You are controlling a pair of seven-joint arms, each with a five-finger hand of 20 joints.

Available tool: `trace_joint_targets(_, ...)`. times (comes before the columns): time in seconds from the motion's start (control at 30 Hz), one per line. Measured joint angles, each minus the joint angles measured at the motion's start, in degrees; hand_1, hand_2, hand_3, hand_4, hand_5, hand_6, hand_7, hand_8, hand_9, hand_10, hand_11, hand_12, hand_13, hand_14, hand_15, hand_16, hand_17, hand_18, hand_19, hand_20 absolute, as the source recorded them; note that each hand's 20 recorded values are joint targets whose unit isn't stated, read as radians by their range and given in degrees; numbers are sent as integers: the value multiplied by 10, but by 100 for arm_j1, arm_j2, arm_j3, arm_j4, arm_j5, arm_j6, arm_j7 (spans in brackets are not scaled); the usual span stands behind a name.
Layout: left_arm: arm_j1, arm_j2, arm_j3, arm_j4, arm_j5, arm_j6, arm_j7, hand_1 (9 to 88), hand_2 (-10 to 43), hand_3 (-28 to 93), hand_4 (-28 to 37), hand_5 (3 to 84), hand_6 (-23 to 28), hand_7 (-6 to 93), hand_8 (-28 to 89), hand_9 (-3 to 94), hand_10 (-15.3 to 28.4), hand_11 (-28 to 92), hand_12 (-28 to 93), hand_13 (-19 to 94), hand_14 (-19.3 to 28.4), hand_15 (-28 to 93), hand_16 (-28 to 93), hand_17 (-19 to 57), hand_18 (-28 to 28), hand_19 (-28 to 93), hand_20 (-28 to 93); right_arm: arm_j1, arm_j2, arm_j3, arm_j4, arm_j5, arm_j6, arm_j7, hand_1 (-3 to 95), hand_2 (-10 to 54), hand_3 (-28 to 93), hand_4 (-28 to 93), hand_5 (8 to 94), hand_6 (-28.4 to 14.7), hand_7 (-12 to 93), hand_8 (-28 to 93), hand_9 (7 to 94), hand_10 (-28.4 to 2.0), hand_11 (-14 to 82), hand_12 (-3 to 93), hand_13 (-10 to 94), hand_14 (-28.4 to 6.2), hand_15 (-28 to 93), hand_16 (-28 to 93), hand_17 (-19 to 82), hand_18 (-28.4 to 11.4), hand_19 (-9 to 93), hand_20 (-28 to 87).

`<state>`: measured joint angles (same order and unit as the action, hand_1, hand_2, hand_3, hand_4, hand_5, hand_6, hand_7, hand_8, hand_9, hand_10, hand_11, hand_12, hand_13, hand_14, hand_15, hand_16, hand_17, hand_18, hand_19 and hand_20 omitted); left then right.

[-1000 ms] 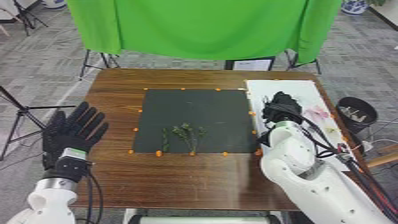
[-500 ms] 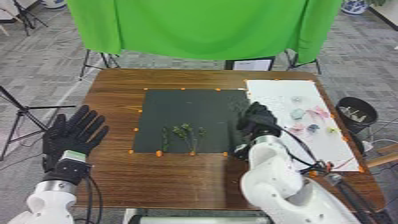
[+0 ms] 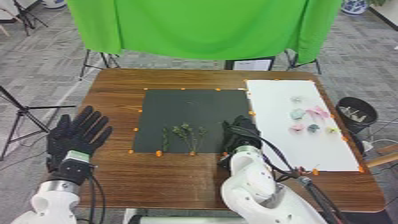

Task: Arrange flowers

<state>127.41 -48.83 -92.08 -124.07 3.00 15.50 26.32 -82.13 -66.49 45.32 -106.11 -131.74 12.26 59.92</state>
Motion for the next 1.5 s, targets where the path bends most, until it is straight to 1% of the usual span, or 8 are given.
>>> trace_joint_targets(0.17,17,0,-61,-1,-58,-3,9,258,163,740,-280,479,96,139,-73,404,160,204,134,286,168,386,-67,-69,164,394,130,27,-51,55,14,9,-249,5,480,-95,734,-138,704,-41,432,178,817,-136,209,444,804,-105,593,341,506,-253,932,392)
trace_joint_targets(0.3,77,1,-121,-8,-97,4,30,260,164,745,-277,479,97,139,-73,405,160,204,134,286,167,385,-67,-68,164,393,130,22,-80,176,-91,93,-870,5,441,-95,710,-165,666,-55,426,164,752,-177,336,305,782,-111,604,333,502,-247,932,352)
trace_joint_targets(0.4,112,6,-155,-9,-111,16,69,250,151,739,-279,477,97,138,-73,403,160,204,134,285,167,386,-66,-69,164,393,129,6,-92,289,-184,283,-1202,14,399,-95,728,-180,664,-68,396,145,739,-188,347,280,780,-113,595,331,504,-244,932,339)
trace_joint_targets(0.57,120,7,-157,-9,-188,15,165,241,147,739,-282,474,98,136,-73,401,162,203,135,283,171,382,-67,-70,170,393,130,-10,-93,333,-278,409,-1221,69,359,-95,755,-208,659,-88,404,-92,714,-199,347,269,755,-126,598,325,499,-244,932,312)
trace_joint_targets(0.9,198,7,-215,-55,-174,143,149,241,145,738,-283,472,99,137,-72,398,163,205,135,282,174,378,-63,-71,173,393,129,-61,-45,331,-417,363,-1294,54,355,-95,756,-214,627,-99,398,-113,678,-216,318,255,723,-141,608,322,484,-250,932,308)
trace_joint_targets(1.2,220,2,-253,-54,-194,136,143,244,152,734,-283,474,99,138,-72,400,164,206,135,283,171,380,-62,-70,171,393,129,-216,150,360,-652,125,-1505,-43,324,-95,731,-277,472,-143,461,-159,521,-274,364,280,615,-190,694,321,464,-267,932,325)
trace_joint_targets(1.33,231,2,-268,-51,-209,133,138,245,153,733,-283,475,99,138,-72,401,164,206,134,284,170,383,-63,-70,169,394,129,-360,252,361,-854,-145,-1895,-229,306,-95,706,-282,422,-158,461,-170,468,-283,356,288,579,-210,708,316,443,-278,932,326)
trace_joint_targets(1.5,231,2,-270,-47,-214,129,114,246,155,732,-283,475,98,140,-73,402,163,206,134,284,170,384,-64,-70,168,394,128,-417,255,366,-913,-145,-2539,-321,300,-95,694,-283,409,-164,459,-171,450,-284,352,296,565,-213,714,312,437,-281,932,329)
